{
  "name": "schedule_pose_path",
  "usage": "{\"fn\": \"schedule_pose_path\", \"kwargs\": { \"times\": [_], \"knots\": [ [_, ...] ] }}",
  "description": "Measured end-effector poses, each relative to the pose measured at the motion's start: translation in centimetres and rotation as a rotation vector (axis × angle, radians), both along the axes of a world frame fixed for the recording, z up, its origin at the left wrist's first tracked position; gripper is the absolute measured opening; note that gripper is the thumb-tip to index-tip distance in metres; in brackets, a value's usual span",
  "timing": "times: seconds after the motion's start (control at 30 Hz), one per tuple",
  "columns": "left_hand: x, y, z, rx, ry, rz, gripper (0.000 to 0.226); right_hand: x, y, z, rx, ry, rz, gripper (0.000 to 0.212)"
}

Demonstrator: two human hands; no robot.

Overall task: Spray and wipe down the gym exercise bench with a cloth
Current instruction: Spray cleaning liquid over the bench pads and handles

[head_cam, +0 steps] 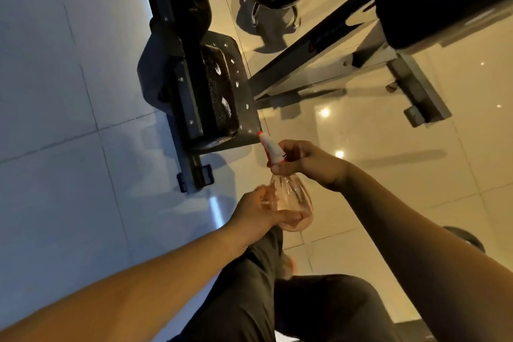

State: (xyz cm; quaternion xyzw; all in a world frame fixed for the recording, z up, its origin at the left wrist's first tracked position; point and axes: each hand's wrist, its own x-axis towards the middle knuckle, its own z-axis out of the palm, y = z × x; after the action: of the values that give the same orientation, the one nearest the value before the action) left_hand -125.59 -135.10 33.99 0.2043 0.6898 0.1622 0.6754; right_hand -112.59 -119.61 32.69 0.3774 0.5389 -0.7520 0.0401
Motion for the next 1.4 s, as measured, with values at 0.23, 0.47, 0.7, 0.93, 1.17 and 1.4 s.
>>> {"fn": "schedule_pose_path", "kwargs": {
  "times": [0.23, 0.47, 0.7, 0.93, 1.17, 1.4],
  "knots": [
    [4.9, 1.4, -2.2, 0.031, -0.063, 0.211, 0.060, 2.3, 3.5, -2.9, -0.053, 0.004, 0.185, 0.044],
    [11.7, 3.1, -3.3, 0.082, -0.041, 0.458, 0.046, 3.8, 6.9, -4.9, 0.012, 0.012, 0.432, 0.030],
    [14.9, 3.9, -7.6, 0.122, -0.017, 0.618, 0.070, 4.1, 8.5, -8.6, 0.052, 0.023, 0.578, 0.020],
    [12.9, 4.9, -16.2, 0.176, -0.034, 0.549, 0.039, 3.1, 9.3, -17.1, 0.091, 0.024, 0.546, 0.026],
    [10.3, 5.6, -23.2, 0.260, 0.074, 0.538, 0.040, 0.4, 10.0, -23.4, 0.178, 0.171, 0.509, 0.036],
    [8.1, 6.0, -25.9, 0.386, 0.327, 0.519, 0.034, -2.5, 9.8, -26.1, 0.239, 0.398, 0.541, 0.036]
  ]
}}
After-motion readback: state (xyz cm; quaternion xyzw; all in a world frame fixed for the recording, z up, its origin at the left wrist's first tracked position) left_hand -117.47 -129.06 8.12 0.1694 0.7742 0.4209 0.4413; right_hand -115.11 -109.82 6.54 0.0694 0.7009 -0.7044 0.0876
